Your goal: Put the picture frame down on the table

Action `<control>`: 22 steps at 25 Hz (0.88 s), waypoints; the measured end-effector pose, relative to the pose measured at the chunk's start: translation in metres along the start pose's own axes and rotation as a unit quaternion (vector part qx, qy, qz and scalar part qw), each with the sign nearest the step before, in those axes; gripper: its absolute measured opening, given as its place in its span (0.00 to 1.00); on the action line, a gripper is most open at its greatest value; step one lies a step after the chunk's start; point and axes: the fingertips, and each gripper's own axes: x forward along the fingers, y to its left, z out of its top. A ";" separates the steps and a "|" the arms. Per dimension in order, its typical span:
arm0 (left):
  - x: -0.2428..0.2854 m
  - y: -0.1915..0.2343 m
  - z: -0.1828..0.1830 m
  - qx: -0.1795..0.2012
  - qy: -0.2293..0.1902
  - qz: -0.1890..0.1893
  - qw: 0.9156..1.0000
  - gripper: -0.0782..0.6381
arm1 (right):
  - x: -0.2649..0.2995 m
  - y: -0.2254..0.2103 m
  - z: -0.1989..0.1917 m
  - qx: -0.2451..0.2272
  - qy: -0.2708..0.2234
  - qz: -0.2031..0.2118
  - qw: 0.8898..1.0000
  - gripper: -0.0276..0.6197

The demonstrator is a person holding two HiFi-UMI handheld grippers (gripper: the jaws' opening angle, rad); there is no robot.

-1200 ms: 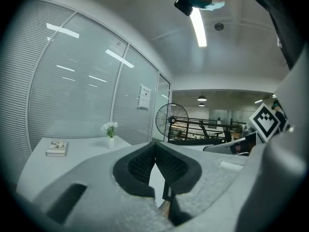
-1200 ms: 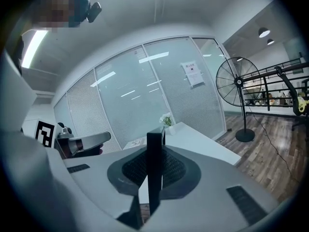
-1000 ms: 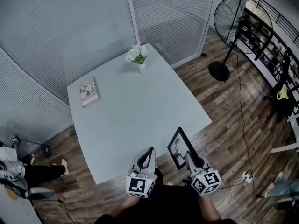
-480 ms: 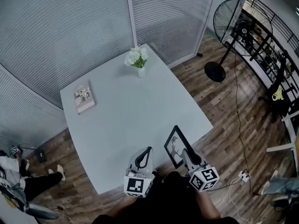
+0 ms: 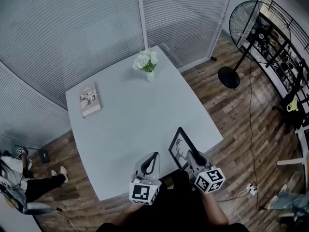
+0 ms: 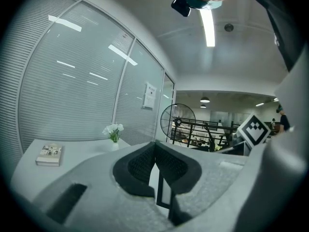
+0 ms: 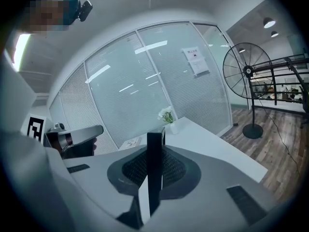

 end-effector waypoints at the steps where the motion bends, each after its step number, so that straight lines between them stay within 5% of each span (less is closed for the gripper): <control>1: 0.003 -0.001 0.000 -0.002 0.001 0.003 1.000 0.13 | 0.004 -0.004 -0.001 0.003 0.004 0.004 1.000 0.11; 22: 0.042 0.004 0.007 0.004 -0.013 0.027 1.000 0.13 | 0.074 -0.061 -0.054 0.021 0.062 0.020 0.998 0.11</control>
